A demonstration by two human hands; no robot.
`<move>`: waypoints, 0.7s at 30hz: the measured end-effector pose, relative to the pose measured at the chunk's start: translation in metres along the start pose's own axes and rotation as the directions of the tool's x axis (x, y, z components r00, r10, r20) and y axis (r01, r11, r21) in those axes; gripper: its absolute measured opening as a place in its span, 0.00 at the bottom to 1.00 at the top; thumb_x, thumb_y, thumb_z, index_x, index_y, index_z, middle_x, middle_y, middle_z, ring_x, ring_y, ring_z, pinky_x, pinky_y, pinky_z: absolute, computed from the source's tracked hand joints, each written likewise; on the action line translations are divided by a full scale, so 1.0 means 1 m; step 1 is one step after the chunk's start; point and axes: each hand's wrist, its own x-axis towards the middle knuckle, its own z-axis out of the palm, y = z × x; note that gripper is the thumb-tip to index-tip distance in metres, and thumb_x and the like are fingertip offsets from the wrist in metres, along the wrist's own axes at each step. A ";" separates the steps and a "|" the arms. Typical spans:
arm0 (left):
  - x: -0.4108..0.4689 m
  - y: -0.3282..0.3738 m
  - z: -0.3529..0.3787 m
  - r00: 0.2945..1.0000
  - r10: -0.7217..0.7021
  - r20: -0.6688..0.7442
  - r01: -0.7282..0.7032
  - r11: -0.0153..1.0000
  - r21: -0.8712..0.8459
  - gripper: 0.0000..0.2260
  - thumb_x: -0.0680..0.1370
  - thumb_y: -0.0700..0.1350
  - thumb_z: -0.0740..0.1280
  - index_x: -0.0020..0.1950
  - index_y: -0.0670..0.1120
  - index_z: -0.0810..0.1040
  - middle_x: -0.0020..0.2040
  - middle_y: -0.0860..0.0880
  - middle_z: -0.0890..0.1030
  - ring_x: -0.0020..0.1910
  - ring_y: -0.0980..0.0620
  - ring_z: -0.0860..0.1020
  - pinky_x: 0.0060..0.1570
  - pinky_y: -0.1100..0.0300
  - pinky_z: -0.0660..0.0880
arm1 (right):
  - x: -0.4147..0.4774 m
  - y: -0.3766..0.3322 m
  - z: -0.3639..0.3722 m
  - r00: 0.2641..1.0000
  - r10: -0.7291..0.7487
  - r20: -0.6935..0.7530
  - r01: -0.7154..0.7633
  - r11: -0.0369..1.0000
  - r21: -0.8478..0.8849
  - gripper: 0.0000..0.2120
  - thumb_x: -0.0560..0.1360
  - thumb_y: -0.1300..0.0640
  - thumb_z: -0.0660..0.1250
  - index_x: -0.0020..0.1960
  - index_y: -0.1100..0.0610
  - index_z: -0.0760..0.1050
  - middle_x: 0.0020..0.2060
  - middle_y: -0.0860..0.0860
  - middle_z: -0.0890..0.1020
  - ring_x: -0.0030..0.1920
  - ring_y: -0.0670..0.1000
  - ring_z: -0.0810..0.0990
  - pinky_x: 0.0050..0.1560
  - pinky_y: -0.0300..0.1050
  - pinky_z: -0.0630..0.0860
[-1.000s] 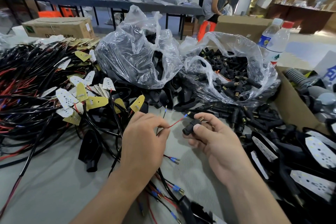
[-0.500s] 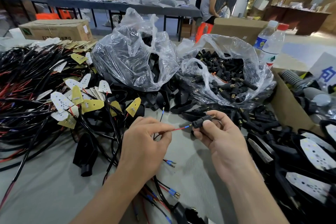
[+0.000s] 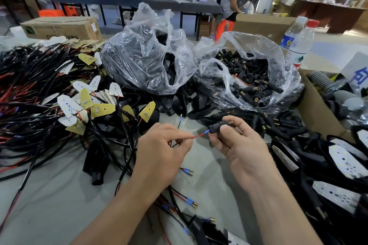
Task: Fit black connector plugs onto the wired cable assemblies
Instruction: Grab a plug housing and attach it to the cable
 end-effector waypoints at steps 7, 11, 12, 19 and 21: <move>0.000 -0.003 -0.002 0.999 0.036 -0.025 -0.035 0.998 0.049 0.13 0.70 0.41 0.80 0.40 0.61 0.87 0.41 0.63 0.82 0.46 0.55 0.77 0.47 0.74 0.70 | -0.004 0.001 0.000 0.989 -0.148 0.012 0.143 0.933 -0.331 0.13 0.74 0.76 0.68 0.50 0.60 0.79 0.31 0.55 0.73 0.38 0.58 0.76 0.46 0.51 0.80; 0.001 -0.003 -0.001 1.000 -0.001 0.029 0.001 1.000 0.009 0.13 0.69 0.40 0.81 0.41 0.60 0.88 0.41 0.68 0.82 0.46 0.58 0.79 0.46 0.75 0.70 | -0.007 -0.003 0.001 0.997 -0.012 0.080 0.030 0.973 -0.229 0.13 0.75 0.75 0.68 0.52 0.60 0.79 0.34 0.58 0.78 0.36 0.56 0.77 0.41 0.44 0.80; 0.001 -0.003 -0.001 1.000 0.002 0.030 -0.002 1.000 0.012 0.12 0.69 0.41 0.81 0.41 0.59 0.88 0.42 0.70 0.81 0.46 0.59 0.79 0.47 0.75 0.70 | -0.008 -0.003 0.002 0.994 0.029 0.101 -0.009 0.982 -0.189 0.12 0.75 0.75 0.67 0.53 0.61 0.79 0.35 0.59 0.80 0.35 0.55 0.78 0.40 0.43 0.80; 0.001 0.002 -0.003 0.997 -0.076 0.031 0.077 0.997 -0.020 0.21 0.67 0.47 0.81 0.54 0.68 0.83 0.41 0.67 0.83 0.41 0.59 0.78 0.43 0.74 0.71 | -0.012 0.005 0.010 0.993 0.033 0.114 -0.004 0.969 -0.247 0.10 0.76 0.74 0.68 0.55 0.65 0.77 0.35 0.59 0.81 0.35 0.54 0.82 0.38 0.42 0.82; 0.002 0.001 -0.006 0.994 -0.093 0.064 0.092 0.996 0.008 0.23 0.66 0.53 0.80 0.59 0.66 0.82 0.48 0.68 0.82 0.49 0.64 0.78 0.48 0.77 0.68 | -0.013 0.005 0.012 0.995 0.017 0.096 0.005 0.974 -0.228 0.09 0.76 0.73 0.68 0.54 0.64 0.78 0.34 0.59 0.81 0.33 0.53 0.81 0.38 0.42 0.81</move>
